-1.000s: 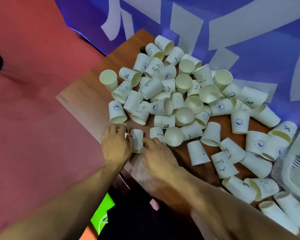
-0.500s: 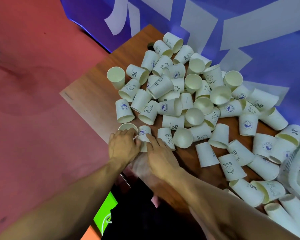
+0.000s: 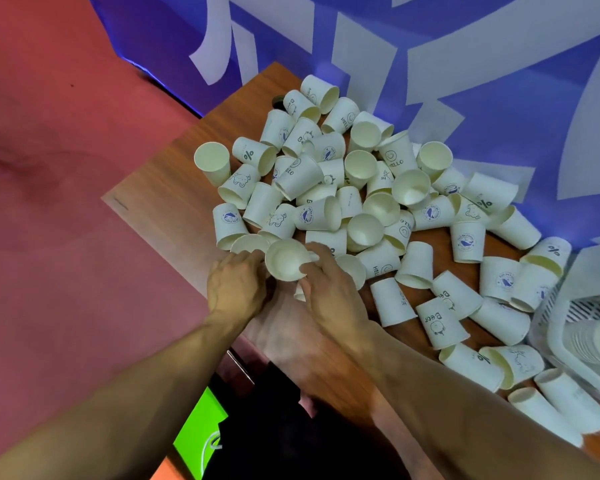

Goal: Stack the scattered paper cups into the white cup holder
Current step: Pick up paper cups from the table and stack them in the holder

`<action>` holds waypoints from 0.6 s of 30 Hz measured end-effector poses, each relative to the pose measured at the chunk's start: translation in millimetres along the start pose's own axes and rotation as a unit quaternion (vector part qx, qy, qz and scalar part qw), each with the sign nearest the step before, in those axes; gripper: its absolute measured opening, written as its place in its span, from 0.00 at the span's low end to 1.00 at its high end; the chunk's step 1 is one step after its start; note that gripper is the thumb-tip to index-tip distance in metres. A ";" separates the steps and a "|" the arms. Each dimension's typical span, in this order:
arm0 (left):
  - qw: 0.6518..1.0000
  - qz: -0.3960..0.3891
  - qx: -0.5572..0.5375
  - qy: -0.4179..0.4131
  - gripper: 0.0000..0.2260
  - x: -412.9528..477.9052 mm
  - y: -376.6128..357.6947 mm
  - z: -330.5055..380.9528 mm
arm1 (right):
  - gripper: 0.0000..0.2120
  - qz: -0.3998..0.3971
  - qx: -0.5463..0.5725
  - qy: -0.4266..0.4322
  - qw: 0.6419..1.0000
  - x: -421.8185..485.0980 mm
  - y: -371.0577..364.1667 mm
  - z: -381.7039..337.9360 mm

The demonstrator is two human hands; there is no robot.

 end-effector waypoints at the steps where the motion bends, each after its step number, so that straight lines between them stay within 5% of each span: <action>1: 0.999 0.028 -0.013 -0.010 0.07 1.5 5.6 4.6 | 0.04 0.023 0.003 -0.002 1.000 1.7 8.0 1.1; 6: 0.991 0.103 -0.068 -0.055 0.14 13.6 32.3 48.1 | 0.03 0.147 -0.002 -0.015 0.989 3.2 66.7 11.4; 9: 0.983 0.122 -0.084 -0.111 0.09 24.1 39.2 85.6 | 0.03 0.208 -0.013 -0.028 0.978 -9.0 104.5 25.2; 18: 0.944 0.109 -0.141 -0.279 0.09 18.3 37.5 222.5 | 0.03 0.316 -0.087 -0.132 0.935 -94.3 203.1 81.4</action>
Point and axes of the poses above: each hand's wrist, its own x-axis towards the middle knuckle, its own y-axis out of the back of the hand, z = x × y, the point moved 3 cm from there along x, towards the middle knuckle, and after that the axes turned 3 degrees about z, right-handed, at the moved point
